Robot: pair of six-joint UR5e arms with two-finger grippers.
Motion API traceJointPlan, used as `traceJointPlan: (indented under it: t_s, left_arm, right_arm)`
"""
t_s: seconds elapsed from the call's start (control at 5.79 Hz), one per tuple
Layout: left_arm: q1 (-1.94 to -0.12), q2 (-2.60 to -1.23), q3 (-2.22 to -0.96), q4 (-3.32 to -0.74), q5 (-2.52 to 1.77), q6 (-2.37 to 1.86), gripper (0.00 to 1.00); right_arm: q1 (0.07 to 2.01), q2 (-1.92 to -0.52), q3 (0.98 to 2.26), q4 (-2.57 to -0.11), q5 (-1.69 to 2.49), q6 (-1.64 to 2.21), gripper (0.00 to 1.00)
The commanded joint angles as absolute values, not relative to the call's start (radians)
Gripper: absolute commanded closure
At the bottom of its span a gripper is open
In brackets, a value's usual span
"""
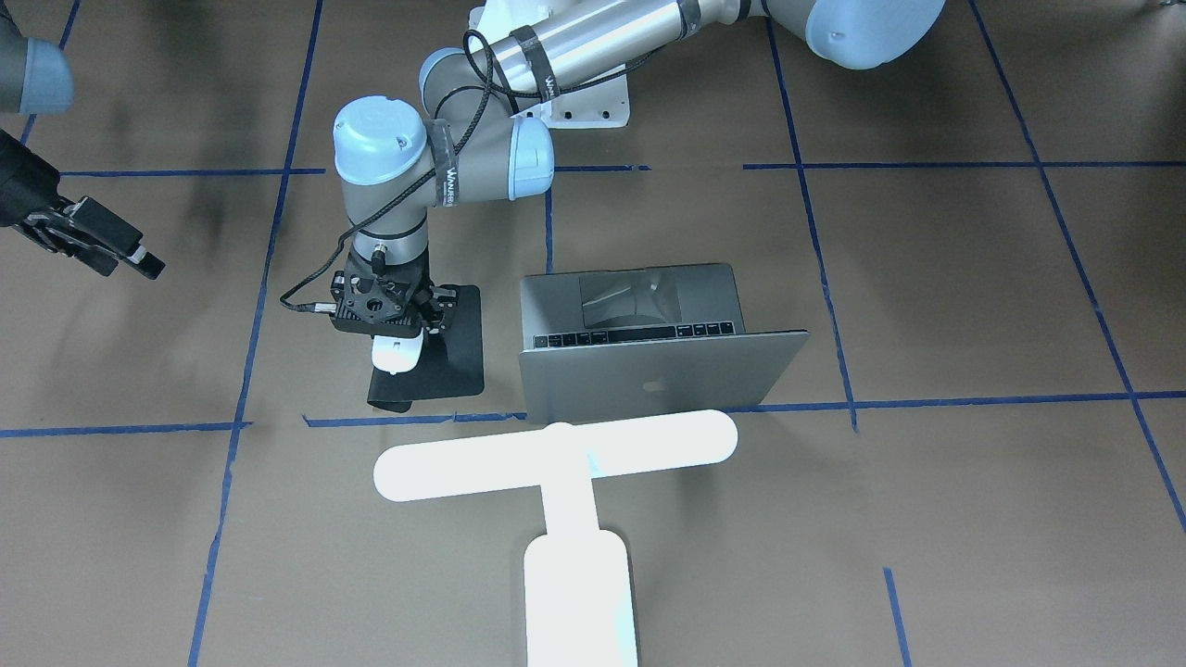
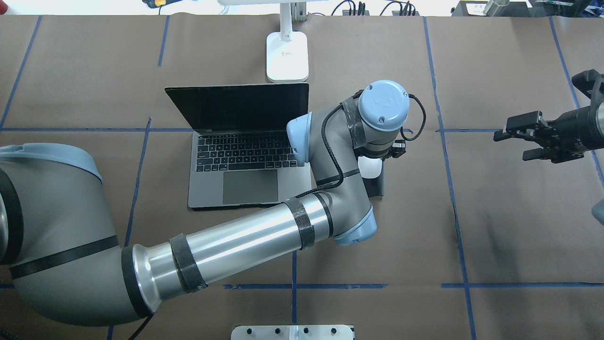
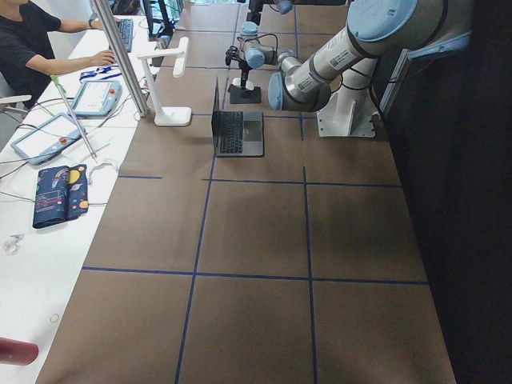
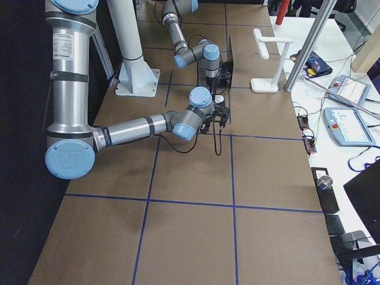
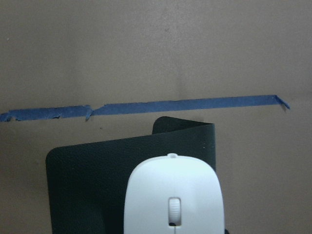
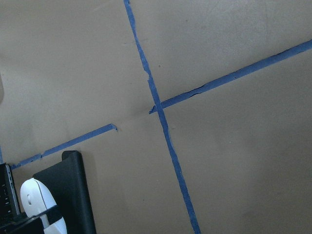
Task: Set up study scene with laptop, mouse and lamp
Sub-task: 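Carry the white mouse with the left gripper onto the mouse pad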
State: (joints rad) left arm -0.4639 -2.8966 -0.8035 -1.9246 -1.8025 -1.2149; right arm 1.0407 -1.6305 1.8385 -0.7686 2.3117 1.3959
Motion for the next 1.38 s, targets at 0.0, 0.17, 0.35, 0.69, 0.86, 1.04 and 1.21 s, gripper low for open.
traceJointPlan:
  t_s: [0.0, 0.17, 0.35, 0.69, 0.86, 1.04, 1.21]
  left_arm:
    - [-0.479, -2.896, -0.804, -1.921, -1.805, -1.215, 0.91]
    - [-0.477, -2.887, -0.805, -1.919, -1.805, -1.216, 0.77]
    - [-0.477, -2.887, -0.807, -1.895, -1.807, -1.216, 0.5]
    - [-0.476, -2.827, -0.885, -1.876, -1.841, -1.219, 0.34]
    - [-0.472, -2.824, -0.891, -1.876, -1.839, -1.229, 0.0]
    - [-0.472, -2.832, -0.891, -1.875, -1.841, -1.23, 0.0]
    - [-0.472, -2.835, -0.891, -1.875, -1.841, -1.261, 0.0]
  right_arm:
    - [1.042, -1.632, 1.848, -0.769, 2.312, 1.396, 0.0]
    - [1.042, -1.634, 1.853, -0.769, 2.312, 1.396, 0.0]
    - [1.042, -1.634, 1.855, -0.769, 2.312, 1.396, 0.0]
    - [1.043, -1.635, 1.861, -0.77, 2.313, 1.396, 0.0]
    - [1.043, -1.644, 1.867, -0.77, 2.313, 1.396, 0.0]
    - [1.043, -1.644, 1.868, -0.77, 2.313, 1.396, 0.0]
    - [1.043, -1.644, 1.87, -0.77, 2.313, 1.396, 0.0]
